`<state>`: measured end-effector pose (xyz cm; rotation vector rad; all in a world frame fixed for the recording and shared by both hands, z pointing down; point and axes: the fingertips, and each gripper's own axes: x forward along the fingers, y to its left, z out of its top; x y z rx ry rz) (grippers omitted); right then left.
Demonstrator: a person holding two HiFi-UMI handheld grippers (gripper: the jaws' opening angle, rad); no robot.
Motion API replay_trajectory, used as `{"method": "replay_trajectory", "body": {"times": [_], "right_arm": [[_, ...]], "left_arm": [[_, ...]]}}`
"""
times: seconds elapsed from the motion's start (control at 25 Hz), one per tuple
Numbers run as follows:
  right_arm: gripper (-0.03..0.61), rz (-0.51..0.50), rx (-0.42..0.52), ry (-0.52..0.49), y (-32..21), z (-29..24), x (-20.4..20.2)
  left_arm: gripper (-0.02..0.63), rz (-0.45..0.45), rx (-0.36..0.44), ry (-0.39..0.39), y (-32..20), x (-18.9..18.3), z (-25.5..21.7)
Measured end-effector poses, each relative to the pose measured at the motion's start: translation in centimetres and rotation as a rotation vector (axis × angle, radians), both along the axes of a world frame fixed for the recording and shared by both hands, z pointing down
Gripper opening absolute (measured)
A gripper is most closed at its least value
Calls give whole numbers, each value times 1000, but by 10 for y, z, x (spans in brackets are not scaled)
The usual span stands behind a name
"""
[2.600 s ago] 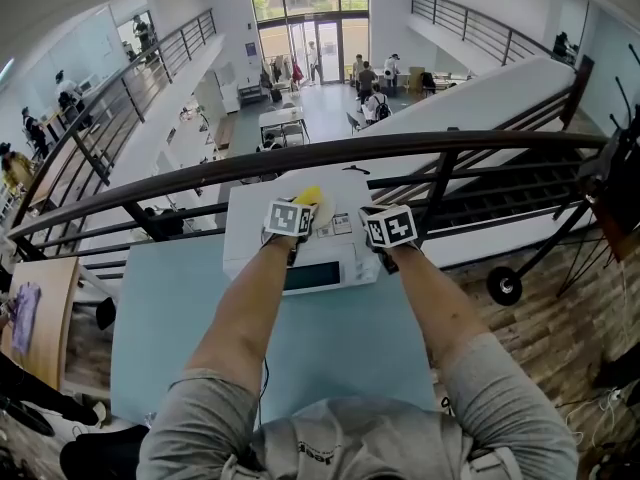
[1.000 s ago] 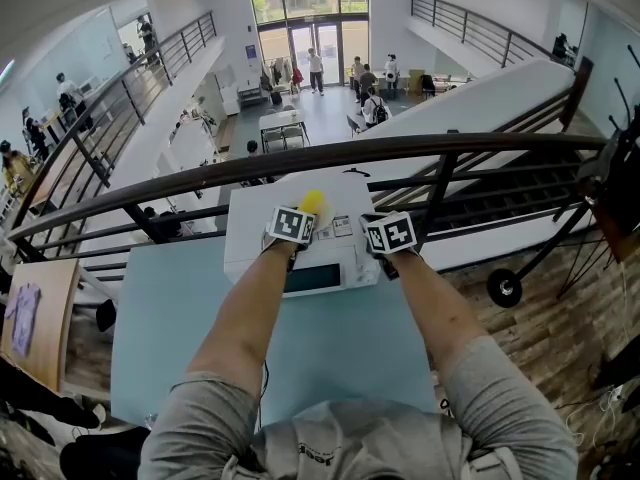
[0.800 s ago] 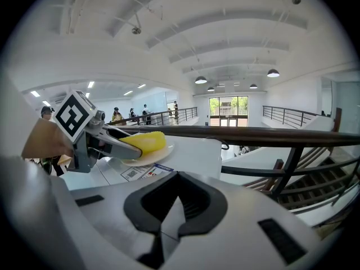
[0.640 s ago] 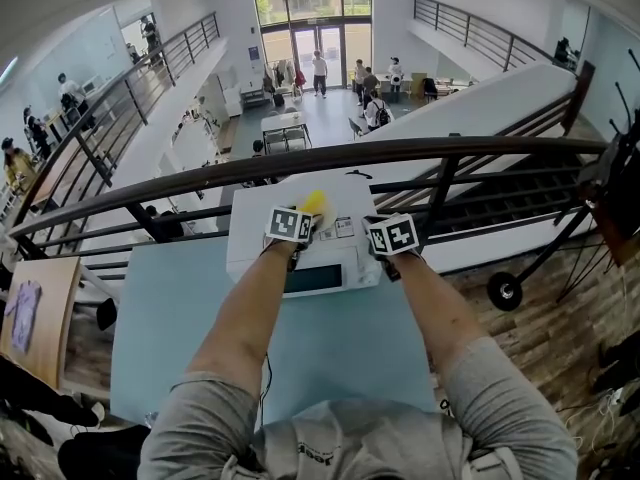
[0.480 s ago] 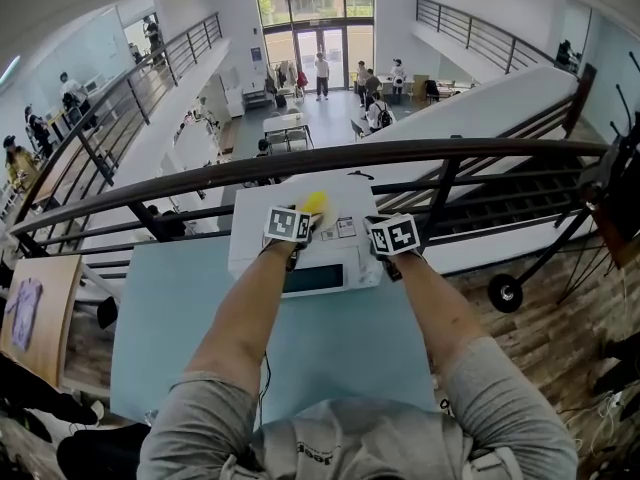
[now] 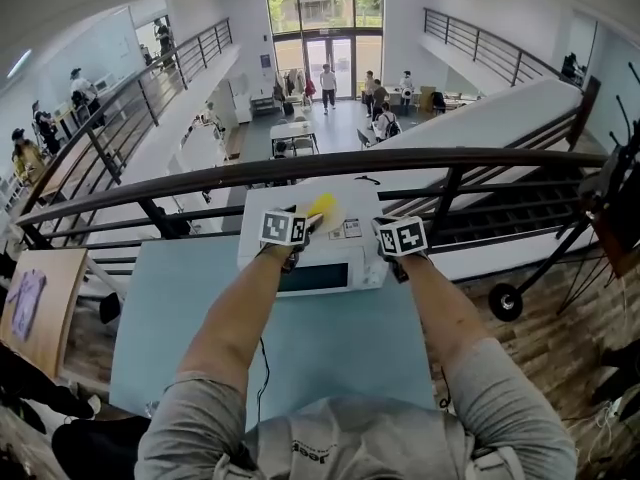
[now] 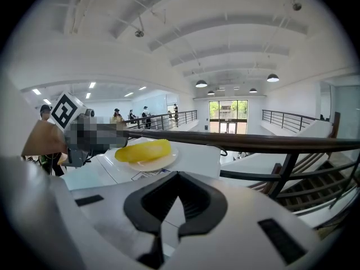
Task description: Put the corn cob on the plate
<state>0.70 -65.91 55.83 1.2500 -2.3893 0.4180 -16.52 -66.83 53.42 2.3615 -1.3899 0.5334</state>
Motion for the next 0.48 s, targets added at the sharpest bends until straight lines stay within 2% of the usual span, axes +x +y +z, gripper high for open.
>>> {"method": "replay_trajectory", "body": {"times": [0.24, 0.48], "right_arm": [[17, -20, 17, -22, 20, -14, -5], [17, -64, 44, -84, 51, -34, -14]], "left_arm": [[331, 39, 45, 61, 38, 3, -26], [310, 97, 132, 74, 93, 4, -51]]}}
